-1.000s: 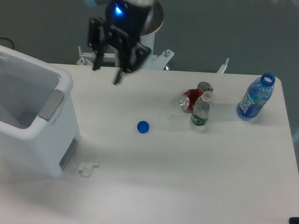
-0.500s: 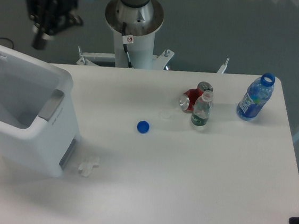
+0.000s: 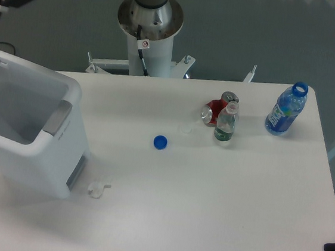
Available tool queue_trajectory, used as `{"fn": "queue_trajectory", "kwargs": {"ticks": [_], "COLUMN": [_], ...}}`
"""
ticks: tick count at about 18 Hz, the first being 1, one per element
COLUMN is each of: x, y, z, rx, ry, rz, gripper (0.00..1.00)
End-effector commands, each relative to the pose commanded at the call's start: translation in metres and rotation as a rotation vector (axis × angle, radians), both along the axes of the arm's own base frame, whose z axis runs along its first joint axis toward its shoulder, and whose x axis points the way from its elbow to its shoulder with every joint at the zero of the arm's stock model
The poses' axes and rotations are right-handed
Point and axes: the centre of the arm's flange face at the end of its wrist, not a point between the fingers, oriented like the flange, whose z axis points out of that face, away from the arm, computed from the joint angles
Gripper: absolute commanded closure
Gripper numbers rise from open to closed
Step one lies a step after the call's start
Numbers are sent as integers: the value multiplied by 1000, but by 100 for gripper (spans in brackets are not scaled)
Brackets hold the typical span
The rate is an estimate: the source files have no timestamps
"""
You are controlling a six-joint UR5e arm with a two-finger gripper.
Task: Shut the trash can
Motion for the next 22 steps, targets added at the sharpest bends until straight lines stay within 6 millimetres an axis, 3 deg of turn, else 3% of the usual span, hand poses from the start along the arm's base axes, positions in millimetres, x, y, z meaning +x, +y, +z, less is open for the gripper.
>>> {"fn": "queue_trajectory", "kwargs": {"ticks": [3, 8, 12, 14, 22], "x": [14, 56, 103, 118, 122], "y": [13, 44, 77, 85, 77], "z": [1, 7, -18, -27, -23], "rx": [14, 5, -87, -118, -141], "ry": [16, 75, 224, 286, 314], "rz": [-43, -117, -118, -101, -86], "gripper": [100, 100, 100, 100, 100]}}
